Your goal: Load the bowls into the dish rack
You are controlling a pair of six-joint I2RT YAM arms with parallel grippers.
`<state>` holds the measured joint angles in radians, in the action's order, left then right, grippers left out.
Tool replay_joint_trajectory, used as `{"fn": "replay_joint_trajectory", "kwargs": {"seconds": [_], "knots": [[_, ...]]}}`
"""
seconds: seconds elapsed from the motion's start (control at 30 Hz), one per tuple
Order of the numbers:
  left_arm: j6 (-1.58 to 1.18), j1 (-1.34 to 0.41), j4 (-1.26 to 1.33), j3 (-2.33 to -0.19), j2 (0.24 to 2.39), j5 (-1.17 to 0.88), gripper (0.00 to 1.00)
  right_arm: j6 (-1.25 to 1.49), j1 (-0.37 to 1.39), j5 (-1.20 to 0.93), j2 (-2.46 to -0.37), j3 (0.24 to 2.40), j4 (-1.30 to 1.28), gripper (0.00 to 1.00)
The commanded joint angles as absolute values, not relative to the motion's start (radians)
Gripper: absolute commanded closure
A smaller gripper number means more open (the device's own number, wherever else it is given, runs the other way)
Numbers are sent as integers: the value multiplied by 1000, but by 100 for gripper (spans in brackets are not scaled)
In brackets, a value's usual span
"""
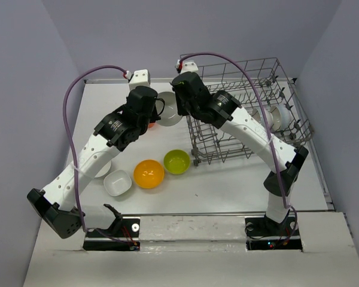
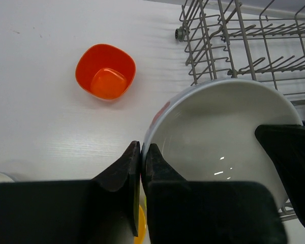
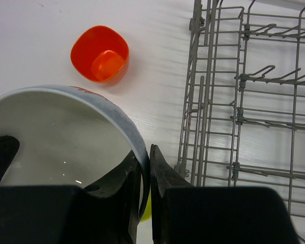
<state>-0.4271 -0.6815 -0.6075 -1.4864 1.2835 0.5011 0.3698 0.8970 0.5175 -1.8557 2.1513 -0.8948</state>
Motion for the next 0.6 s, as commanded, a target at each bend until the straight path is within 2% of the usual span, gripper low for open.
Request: {"fn": "replay_joint_trajectory", "kwargs": {"seconds": [0.0,0.13,0.17,0.23,0.27,0.33,0.57], "knots": [[-460,-686,-517,-1512,1258,538,79,391,906,584,-1830,2177,-873,99],[-437,-686,-502,-1522,1249,529,65,373,907,638,-1802,2189,-879,99],[-428,-686,-503,-1528,1250,526,54,368,907,646,-1789,2189,-880,99],[-419,-686,-505,-1549,1249,515,44,357,907,672,-1776,2192,-891,99],[-408,-687,-506,-1554,1247,511,34,351,907,689,-1767,2189,-893,99],[-396,-686,-509,-1575,1238,500,24,338,907,745,-1735,2168,-899,99],[-345,-686,-468,-1540,1105,494,18,264,907,1033,-1589,2108,-900,99]]}}
